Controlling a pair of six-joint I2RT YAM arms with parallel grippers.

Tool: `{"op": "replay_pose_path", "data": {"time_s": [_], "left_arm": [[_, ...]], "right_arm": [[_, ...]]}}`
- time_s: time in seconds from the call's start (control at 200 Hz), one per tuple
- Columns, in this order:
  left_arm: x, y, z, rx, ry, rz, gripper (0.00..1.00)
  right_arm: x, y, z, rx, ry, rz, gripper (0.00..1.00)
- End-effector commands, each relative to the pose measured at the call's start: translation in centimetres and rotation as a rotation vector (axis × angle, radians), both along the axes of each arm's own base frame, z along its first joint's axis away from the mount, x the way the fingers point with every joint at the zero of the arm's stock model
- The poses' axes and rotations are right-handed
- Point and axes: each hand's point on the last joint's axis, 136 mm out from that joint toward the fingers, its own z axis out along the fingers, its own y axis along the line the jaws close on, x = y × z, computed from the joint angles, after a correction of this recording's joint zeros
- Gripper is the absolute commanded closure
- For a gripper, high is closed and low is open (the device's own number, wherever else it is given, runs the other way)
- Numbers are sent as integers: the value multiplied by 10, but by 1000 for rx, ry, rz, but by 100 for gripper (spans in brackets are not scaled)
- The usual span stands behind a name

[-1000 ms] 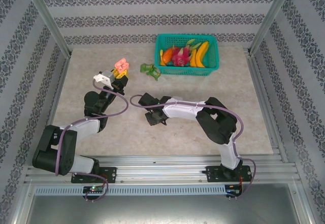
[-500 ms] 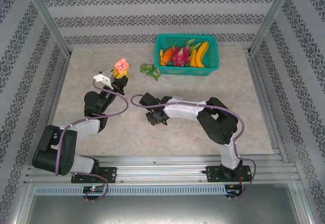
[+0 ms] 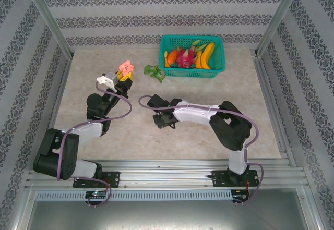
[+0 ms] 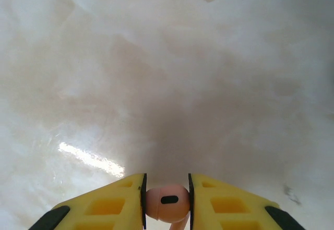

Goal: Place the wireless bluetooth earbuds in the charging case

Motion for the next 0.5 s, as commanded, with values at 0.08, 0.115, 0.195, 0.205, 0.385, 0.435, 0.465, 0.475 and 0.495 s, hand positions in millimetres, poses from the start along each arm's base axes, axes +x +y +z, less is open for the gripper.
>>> {"op": "replay_pose_path", "data": {"time_s": [0.08,0.115,0.195,0.205,0.385,0.435,0.465,0.475,0.495], "left_arm": [[-9,-4,7,-12,-15,-58,100],[-11,-6,7,-10,-14,-72,100],[-16,-12,6,-9,-7,-114,100],[-16,-12,6,-8,-5,-119,100],[-31,-31,2,14,20,-246,100],[-35,-37,2,23,22,-278,100],[-37,-41,3,27,22,-298,100],[-37,-42,2,29,24,-305,100],[-39,-45,1,33,26,-320,100]], "right_arm": [[14,-9,43,117,-78,-64,74],[15,-11,50,132,-93,-68,75],[21,-18,69,168,-133,-84,74],[21,-19,71,173,-138,-86,74],[37,-36,131,294,-281,-116,74],[42,-41,151,335,-329,-121,74],[45,-44,164,362,-361,-123,74],[46,-44,169,372,-371,-122,74],[48,-46,177,391,-393,-123,74]]}}
